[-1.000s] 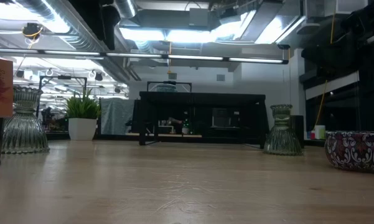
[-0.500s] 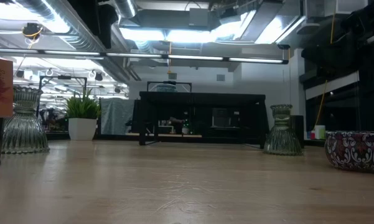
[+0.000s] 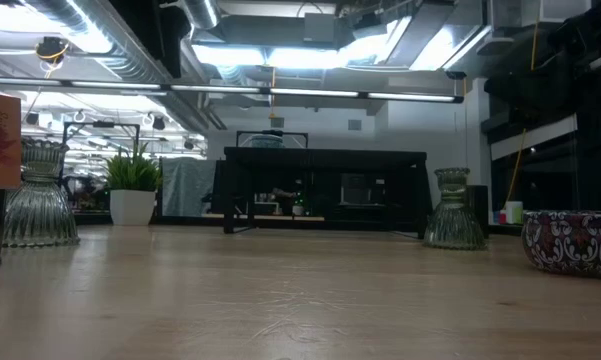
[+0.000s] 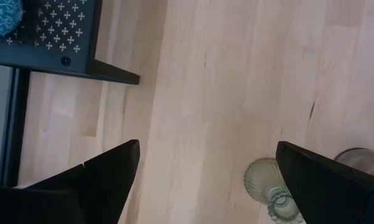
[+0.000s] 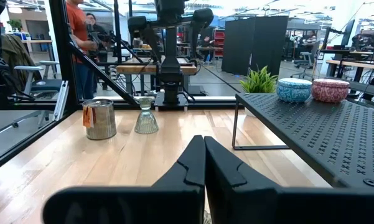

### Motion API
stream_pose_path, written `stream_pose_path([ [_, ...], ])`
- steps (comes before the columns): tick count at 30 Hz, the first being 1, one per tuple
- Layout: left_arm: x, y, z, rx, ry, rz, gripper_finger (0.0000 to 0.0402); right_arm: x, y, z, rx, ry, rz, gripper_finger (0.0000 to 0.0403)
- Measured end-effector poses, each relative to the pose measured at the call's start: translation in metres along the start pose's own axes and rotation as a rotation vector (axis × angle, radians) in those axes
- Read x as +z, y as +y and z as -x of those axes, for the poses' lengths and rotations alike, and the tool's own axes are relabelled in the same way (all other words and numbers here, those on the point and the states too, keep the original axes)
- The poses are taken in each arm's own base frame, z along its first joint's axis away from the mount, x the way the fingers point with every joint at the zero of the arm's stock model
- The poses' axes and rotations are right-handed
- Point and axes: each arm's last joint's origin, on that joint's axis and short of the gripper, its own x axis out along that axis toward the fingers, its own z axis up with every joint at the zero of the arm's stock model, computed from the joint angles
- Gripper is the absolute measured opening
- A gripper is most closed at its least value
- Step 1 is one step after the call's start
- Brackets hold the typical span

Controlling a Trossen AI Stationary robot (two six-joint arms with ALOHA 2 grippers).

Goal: Pick & Place candle stick holders
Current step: Put the top left green candle holder on the shelf

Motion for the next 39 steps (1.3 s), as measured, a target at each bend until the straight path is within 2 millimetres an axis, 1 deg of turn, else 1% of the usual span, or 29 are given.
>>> stream_pose_path([
  [7, 0.000, 0.000, 0.000, -0.019, 0.009, 0.050, 0.0375, 0.000, 0.000, 0.000, 0.000, 0.000, 0.000, 0.0000],
  [11, 0.000, -0.003, -0.002, -0.067, 0.029, 0.061, 0.0375, 0.000, 0.000, 0.000, 0.000, 0.000, 0.000, 0.0000],
  [19, -0.002, -0.012, 0.000, -0.086, 0.026, 0.054, 0.0375, 0.000, 0.000, 0.000, 0.000, 0.000, 0.000, 0.0000],
  [27, -0.004, -0.022, 0.002, -0.151, 0.032, -0.023, 0.0375, 0.000, 0.000, 0.000, 0.000, 0.000, 0.000, 0.0000],
  [31, -0.005, -0.027, 0.004, -0.161, 0.024, -0.072, 0.0375, 0.000, 0.000, 0.000, 0.000, 0.000, 0.000, 0.0000],
  [39, -0.007, -0.037, 0.006, -0.182, 0.017, -0.118, 0.0375, 0.000, 0.000, 0.000, 0.000, 0.000, 0.000, 0.0000],
])
